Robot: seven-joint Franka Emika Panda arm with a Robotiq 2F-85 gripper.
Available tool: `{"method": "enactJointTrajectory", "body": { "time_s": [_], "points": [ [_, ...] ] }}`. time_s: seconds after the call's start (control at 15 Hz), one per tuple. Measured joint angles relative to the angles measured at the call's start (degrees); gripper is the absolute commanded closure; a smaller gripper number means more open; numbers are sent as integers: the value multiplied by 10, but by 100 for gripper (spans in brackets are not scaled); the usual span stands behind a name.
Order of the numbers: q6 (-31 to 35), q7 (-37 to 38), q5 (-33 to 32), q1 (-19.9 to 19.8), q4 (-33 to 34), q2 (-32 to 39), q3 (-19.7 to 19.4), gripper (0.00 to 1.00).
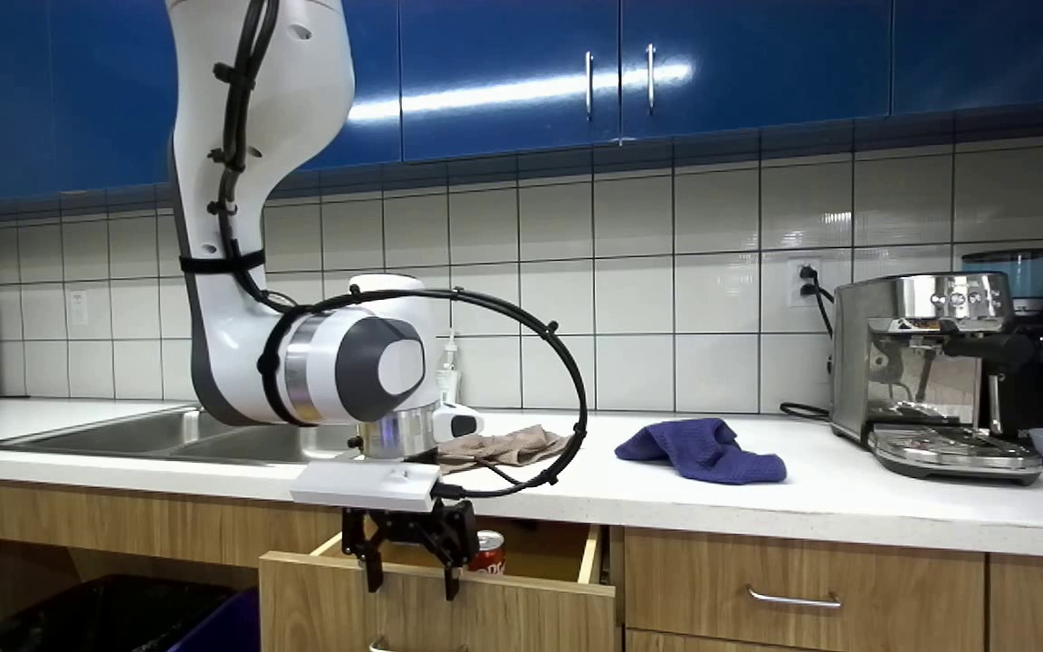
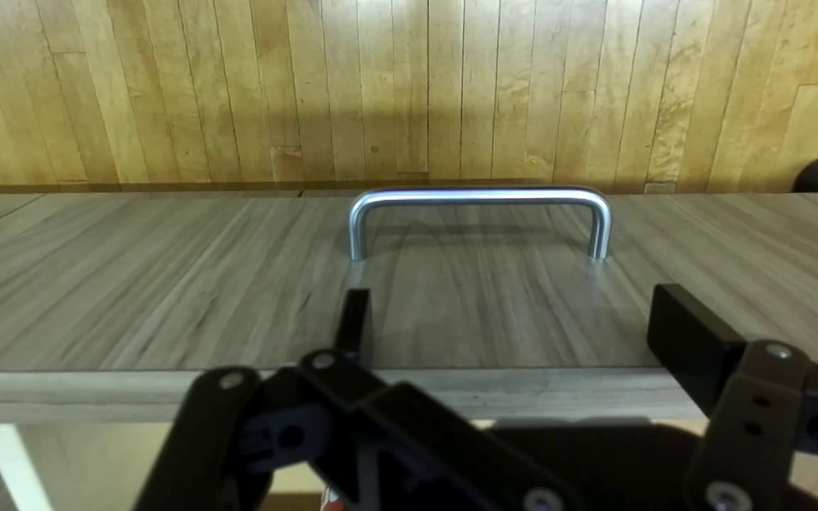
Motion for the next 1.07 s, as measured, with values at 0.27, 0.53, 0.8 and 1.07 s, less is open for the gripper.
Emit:
{"method": "enactJointTrajectory", "body": {
  "time_s": [0.27,0.53,0.8,1.07],
  "points": [
    [2,-1,0,-1,10,9,0,0],
    [2,-2,0,-1,21,18,-1,0],
    [2,-2,0,-2,34,30,-1,0],
    [2,-5,0,-5,45,41,-1,0]
  ]
}}
